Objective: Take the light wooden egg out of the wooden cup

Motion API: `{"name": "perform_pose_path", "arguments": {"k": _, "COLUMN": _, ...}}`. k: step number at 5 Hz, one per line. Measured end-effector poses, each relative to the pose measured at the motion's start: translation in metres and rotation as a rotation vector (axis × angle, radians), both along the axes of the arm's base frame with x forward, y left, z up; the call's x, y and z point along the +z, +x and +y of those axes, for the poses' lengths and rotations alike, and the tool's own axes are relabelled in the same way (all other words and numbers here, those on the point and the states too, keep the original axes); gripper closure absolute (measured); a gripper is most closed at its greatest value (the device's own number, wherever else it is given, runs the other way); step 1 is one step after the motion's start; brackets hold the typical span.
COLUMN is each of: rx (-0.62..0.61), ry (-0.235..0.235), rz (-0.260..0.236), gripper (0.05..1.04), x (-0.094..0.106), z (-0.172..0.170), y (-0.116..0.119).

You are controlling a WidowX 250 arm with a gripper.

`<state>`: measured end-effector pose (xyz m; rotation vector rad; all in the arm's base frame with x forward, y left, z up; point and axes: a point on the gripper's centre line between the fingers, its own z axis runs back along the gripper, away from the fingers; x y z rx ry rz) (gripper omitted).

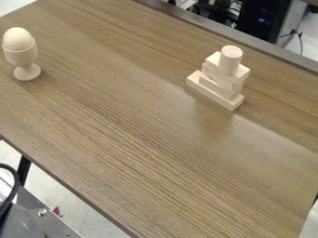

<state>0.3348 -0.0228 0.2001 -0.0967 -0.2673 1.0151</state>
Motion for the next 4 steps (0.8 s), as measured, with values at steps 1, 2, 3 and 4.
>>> {"name": "perform_pose_path", "arguments": {"k": 1, "rx": 0.002, "ry": 0.002, "rz": 0.032, "gripper": 0.084, "x": -0.010, "z": 0.000, "y": -0.001}}
{"name": "perform_pose_path", "arguments": {"k": 2, "rx": 0.095, "ry": -0.003, "rz": 0.054, "gripper": 0.084, "x": -0.015, "z": 0.025, "y": -0.009}}
{"name": "perform_pose_path", "arguments": {"k": 3, "rx": 0.231, "ry": -0.027, "rz": 0.058, "gripper": 0.084, "x": -0.015, "z": 0.064, "y": -0.020}}
{"name": "perform_pose_path", "arguments": {"k": 4, "rx": 0.325, "ry": -0.070, "rz": 0.078, "gripper": 0.084, "x": -0.021, "z": 0.098, "y": -0.031}}
